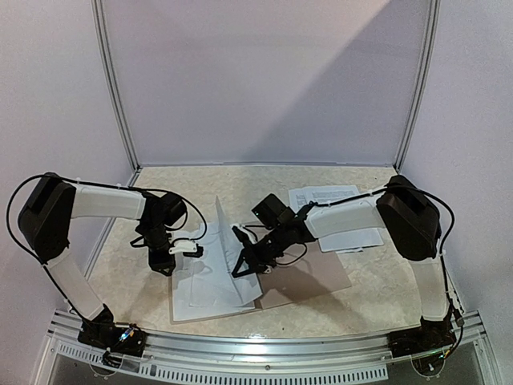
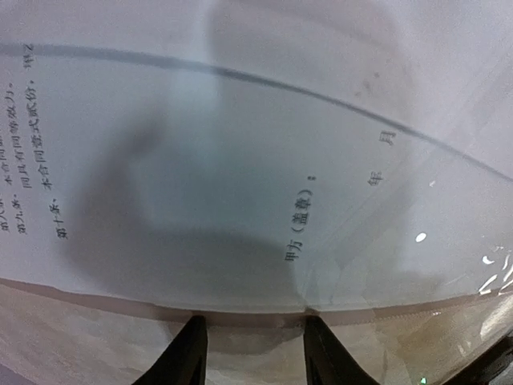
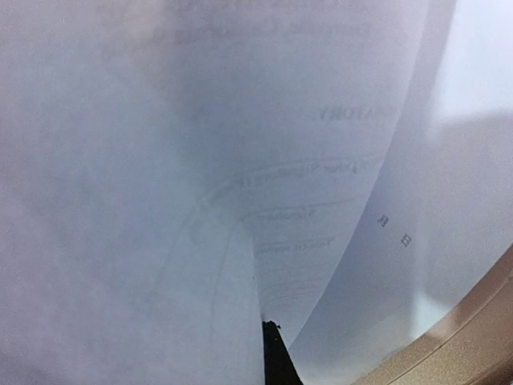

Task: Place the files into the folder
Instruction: Insert the folder to form pockets on the folder.

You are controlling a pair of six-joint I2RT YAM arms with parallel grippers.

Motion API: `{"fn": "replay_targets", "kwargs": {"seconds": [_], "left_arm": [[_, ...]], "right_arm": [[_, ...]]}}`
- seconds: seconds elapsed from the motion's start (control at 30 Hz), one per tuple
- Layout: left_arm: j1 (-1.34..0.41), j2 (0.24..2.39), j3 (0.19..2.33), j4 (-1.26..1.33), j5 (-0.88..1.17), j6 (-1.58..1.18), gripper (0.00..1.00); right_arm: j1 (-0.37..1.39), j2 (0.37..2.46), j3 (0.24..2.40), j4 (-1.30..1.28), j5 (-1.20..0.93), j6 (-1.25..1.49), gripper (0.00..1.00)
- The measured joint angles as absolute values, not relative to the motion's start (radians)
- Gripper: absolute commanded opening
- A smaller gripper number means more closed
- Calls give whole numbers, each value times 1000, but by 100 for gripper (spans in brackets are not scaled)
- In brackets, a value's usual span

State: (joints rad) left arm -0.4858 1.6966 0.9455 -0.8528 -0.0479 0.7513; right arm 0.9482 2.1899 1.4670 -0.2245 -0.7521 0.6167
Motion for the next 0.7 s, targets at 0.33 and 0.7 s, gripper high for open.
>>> {"fn": "replay_targets", "kwargs": {"seconds": [0.33, 0.7], "left_arm": [[-486, 1700, 947, -854, -48, 751, 44], [-479, 1684, 1150, -976, 76, 757, 72]], "right_arm": [[948, 2195, 1464, -214, -759, 573, 0], [939, 2197, 1492, -150, -769, 575, 0]]}}
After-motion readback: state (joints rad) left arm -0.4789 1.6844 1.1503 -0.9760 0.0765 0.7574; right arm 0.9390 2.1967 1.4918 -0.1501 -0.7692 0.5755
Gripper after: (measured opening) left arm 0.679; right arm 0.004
